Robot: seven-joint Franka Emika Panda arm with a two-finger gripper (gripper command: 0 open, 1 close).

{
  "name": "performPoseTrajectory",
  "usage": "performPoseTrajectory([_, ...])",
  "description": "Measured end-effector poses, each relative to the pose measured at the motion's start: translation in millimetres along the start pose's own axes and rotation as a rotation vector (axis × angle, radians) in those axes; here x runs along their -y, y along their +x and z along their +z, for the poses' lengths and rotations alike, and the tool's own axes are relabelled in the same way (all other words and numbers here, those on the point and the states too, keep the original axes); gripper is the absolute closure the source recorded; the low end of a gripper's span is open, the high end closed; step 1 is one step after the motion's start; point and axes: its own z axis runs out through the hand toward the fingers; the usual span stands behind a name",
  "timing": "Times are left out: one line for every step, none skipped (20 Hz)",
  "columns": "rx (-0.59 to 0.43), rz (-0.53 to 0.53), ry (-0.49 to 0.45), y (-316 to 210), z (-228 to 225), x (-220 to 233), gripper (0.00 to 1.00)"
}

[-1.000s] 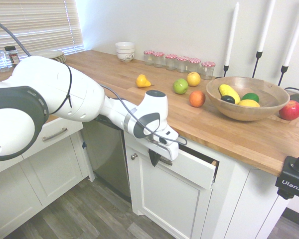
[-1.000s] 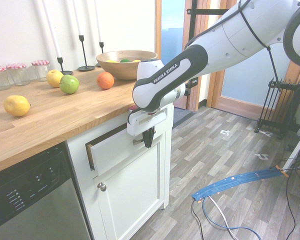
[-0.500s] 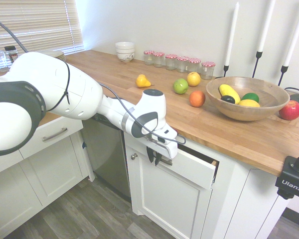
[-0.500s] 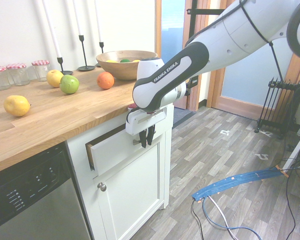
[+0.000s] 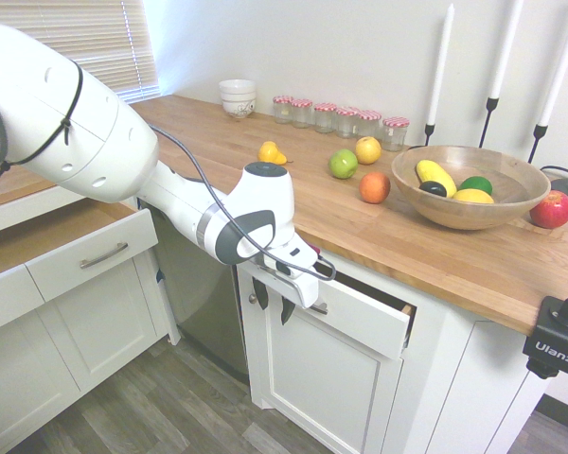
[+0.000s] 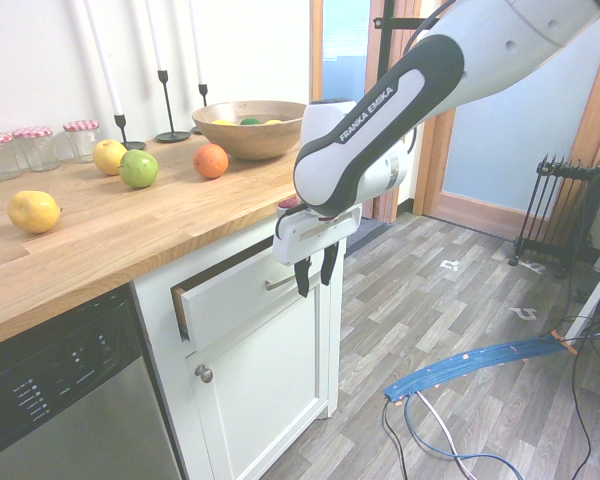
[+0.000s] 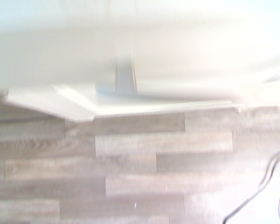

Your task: Close the drawer

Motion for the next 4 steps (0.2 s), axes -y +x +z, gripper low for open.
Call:
performPoseTrajectory([0.005,0.002,-0.003,-5.8,-5.0,-7.2,0.0])
performPoseTrajectory([0.01,0.005,-0.006,-12.3,-9.6,-15.4,0.0])
performPoseTrajectory([0.013,0.008,-0.007,-18.6,-13.8,-23.5,0.0])
performPoseTrajectory([0.016,0.011,-0.009,-25.6,-16.9,-32.4,0.0])
